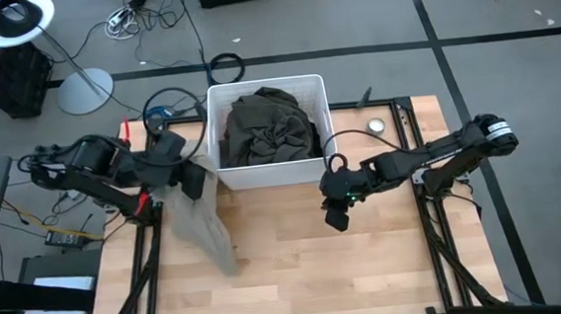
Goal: Sort clothes
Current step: Put the gray shorts into the white laundry bin
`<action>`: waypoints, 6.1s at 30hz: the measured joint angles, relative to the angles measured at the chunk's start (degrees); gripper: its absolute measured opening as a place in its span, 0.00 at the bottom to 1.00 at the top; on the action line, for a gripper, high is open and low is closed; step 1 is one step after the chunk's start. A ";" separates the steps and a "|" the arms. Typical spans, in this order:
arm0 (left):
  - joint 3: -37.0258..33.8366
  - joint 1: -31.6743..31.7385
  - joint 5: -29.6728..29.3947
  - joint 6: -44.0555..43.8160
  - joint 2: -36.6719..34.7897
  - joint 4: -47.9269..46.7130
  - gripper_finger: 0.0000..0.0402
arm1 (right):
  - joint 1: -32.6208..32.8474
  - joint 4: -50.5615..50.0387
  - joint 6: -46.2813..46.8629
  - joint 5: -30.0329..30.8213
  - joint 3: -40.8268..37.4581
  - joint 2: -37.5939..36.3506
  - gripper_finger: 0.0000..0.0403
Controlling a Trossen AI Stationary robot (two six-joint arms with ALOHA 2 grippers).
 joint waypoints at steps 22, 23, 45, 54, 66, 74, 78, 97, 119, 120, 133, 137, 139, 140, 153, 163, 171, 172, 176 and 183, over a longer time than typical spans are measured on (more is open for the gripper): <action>35.20 -0.62 -3.44 23.36 12.05 3.26 0.00 | 3.52 26.56 8.84 -2.78 -18.23 0.00 0.01; 36.90 0.23 -3.40 25.99 12.90 5.25 0.00 | 3.64 26.53 8.79 -2.63 -18.34 0.00 0.00; 43.77 22.47 12.69 50.23 22.35 52.83 0.00 | 6.35 31.53 10.11 0.51 -18.38 -0.02 0.00; 43.75 28.72 12.84 50.41 23.36 45.40 0.00 | 8.51 31.53 11.49 3.81 -18.38 -0.02 0.00; 43.74 33.60 17.84 50.57 30.39 12.03 0.00 | 8.52 31.81 12.81 4.04 -18.38 -0.02 0.00; 43.75 35.06 27.48 53.97 37.87 -10.38 0.00 | 8.52 32.43 14.89 5.88 -18.38 -0.02 0.01; 43.73 35.02 27.51 57.12 42.97 -15.48 0.00 | 8.52 33.51 16.61 8.10 -18.38 -0.02 0.00; 43.79 37.66 33.62 74.56 63.31 -2.67 0.00 | 11.69 41.66 24.83 19.54 -16.74 -0.08 0.00; 37.39 38.80 40.07 70.16 64.02 7.67 0.00 | 18.58 -8.87 24.37 30.43 5.59 -16.53 0.00; 37.80 38.80 39.85 69.83 63.39 6.84 0.01 | 18.58 -9.11 23.34 30.45 5.92 -17.20 0.00; 43.47 38.77 33.82 62.79 54.74 -2.31 0.08 | 17.96 -10.83 14.29 31.01 6.26 -22.29 0.00; 43.49 39.04 33.74 60.76 51.89 -3.38 0.18 | 17.96 -10.90 13.72 30.99 6.24 -22.25 0.00; 43.49 39.09 33.55 60.64 51.00 -4.07 0.25 | 17.96 -10.87 13.71 30.97 6.25 -22.25 0.00; 43.49 39.13 33.36 60.64 50.69 -4.18 0.27 | 17.90 -10.82 13.71 30.97 6.23 -22.25 0.00; 43.60 39.09 31.66 60.71 40.19 -6.54 0.38 | 4.64 -0.82 4.40 21.38 6.23 -21.47 0.00; 41.42 39.02 30.35 68.07 38.70 -16.73 0.06 | -14.79 4.25 -6.66 3.15 12.47 -13.15 0.00; 33.22 39.04 31.31 71.53 33.07 -14.72 0.01 | -26.09 -6.11 -16.44 -3.45 31.91 1.46 0.00; 30.62 39.04 31.60 71.69 31.72 -12.87 0.01 | -27.43 -6.73 -17.12 -5.22 33.82 3.22 0.00; 16.88 39.50 33.14 71.81 24.66 -1.12 0.00 | -31.58 -7.59 -18.19 -10.52 38.72 8.93 0.00; -1.73 42.59 34.05 71.63 20.51 13.75 0.00 | -35.44 -8.56 -18.80 -15.63 39.50 17.02 0.00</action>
